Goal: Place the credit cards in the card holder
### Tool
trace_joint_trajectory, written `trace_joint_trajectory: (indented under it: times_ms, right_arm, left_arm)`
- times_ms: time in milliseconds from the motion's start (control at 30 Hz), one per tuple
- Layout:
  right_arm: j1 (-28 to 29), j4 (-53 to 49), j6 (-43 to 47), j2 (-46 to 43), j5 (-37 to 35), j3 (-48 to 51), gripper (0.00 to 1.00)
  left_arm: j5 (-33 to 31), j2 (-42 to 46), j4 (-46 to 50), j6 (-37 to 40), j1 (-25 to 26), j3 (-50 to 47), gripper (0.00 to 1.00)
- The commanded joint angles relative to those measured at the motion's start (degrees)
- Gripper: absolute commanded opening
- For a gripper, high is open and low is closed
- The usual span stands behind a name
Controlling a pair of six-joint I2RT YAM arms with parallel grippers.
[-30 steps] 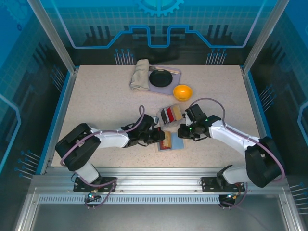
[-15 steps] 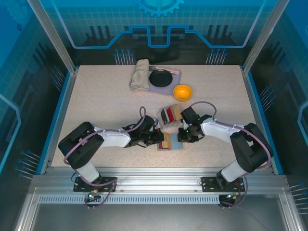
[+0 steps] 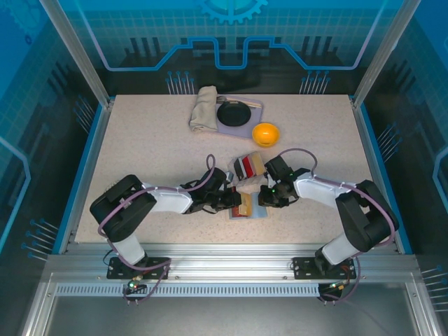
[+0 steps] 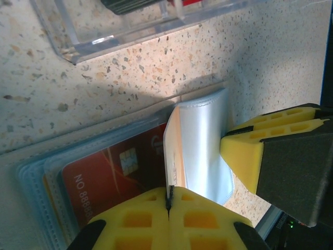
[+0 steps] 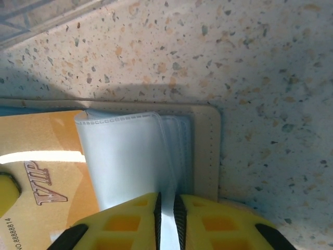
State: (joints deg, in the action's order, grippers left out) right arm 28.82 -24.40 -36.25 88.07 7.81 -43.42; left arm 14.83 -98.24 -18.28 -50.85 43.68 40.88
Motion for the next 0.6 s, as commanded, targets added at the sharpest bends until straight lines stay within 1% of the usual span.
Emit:
trace_joint_trajectory:
  times_ms: [0,200,333,400,567]
  right_arm:
    - [-1.0,-2.4,-0.6,-0.9,-2.1,1.3,0.21]
    - [-1.5,-5.7,-0.8,-6.5,-4.7,0.4,0.27]
    - [-2.4,-7.0,-0.4,-6.3,-6.4,1.0,0.29]
    - [-2.7,-6.6,0.2,-3.7,-5.4,1.3,0.29]
    - [-2.7,-3.1,-0.1,0.0,-2.1,2.9,0.22]
  left_arm:
    - [0.1,-1.1,0.6,0.9,0.5,-0.7,0.0]
    - [0.2,-2.4,0.0,1.1,0.7,-0.4,0.0]
    - [0.7,-2.9,-1.6,1.4,1.0,-0.7,0.0]
    - [1.1,-3.4,-2.2,1.5,1.0,-0.5,0.0]
    - [2.8,-4.6,-4.5,1.5,1.3,-0.7,0.0]
